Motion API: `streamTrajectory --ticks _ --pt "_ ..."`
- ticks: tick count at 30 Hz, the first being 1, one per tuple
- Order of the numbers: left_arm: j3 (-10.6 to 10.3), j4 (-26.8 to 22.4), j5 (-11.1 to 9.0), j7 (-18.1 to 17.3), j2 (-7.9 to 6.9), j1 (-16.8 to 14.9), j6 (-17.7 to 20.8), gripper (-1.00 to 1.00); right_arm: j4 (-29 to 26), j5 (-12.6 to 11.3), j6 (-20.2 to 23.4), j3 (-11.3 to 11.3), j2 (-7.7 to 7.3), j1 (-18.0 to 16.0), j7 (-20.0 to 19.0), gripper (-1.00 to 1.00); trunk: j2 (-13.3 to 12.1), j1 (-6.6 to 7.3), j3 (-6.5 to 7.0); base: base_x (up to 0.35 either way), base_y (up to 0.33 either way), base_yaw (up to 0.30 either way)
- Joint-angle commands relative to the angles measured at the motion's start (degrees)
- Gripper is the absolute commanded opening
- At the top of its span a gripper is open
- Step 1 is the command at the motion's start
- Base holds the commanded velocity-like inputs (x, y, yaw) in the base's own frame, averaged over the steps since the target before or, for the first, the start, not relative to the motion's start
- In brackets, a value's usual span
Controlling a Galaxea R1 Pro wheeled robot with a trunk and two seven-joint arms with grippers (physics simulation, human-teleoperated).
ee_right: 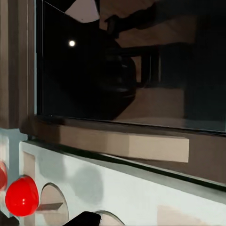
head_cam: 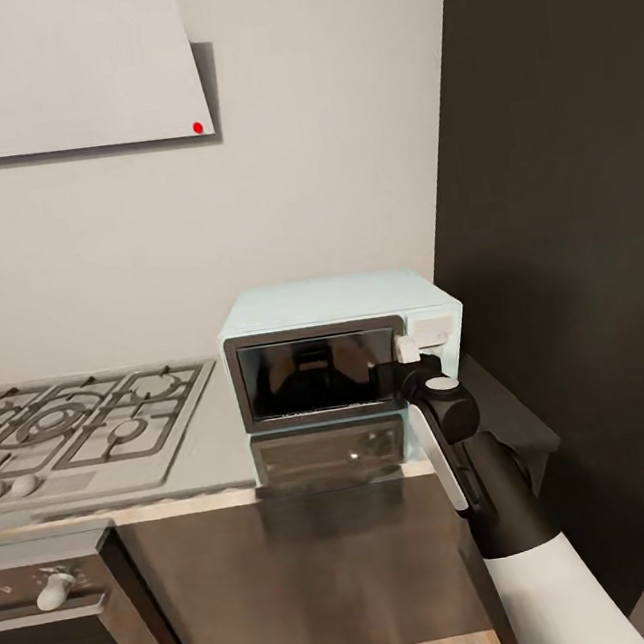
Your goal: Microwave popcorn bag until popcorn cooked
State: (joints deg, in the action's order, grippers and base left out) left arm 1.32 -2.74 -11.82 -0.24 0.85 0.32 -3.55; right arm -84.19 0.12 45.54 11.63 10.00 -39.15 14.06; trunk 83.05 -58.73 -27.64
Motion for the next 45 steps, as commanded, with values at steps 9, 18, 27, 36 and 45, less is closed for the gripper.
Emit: streamTrajectory --ticks 9,18,27,36,45 --pt "0.1 -0.1 -0.4 0.0 0.02 0.0 -0.1 1.0 2.3 0.1 -0.5 0.1 0.0 0.0 0.2 1.0 0.0 0.0 -0.05 0.076 -0.055 0.0" --pt "0.1 -0.1 -0.4 0.0 0.03 0.0 -0.1 1.0 2.4 0.1 -0.5 0.1 0.0 0.0 0.2 1.0 0.0 0.0 -0.05 0.003 -0.002 0.0" --pt "0.2 -0.1 -0.4 0.0 -0.03 0.0 -0.1 1.0 2.4 0.1 -0.5 0.1 0.0 0.0 0.3 1.0 0.0 0.0 -0.05 0.049 0.0 0.0" --pt "0.2 -0.1 -0.4 0.0 -0.04 0.0 -0.1 1.0 2.4 0.1 -0.6 0.3 0.0 0.0 0.5 1.0 0.0 0.0 -0.05 0.0 0.0 0.0" --pt "0.2 -0.1 -0.4 0.0 0.0 0.0 -0.1 1.0 2.7 0.1 -0.6 0.3 0.0 0.0 0.7 -1.0 0.0 0.0 -0.05 0.0 0.0 0.0"
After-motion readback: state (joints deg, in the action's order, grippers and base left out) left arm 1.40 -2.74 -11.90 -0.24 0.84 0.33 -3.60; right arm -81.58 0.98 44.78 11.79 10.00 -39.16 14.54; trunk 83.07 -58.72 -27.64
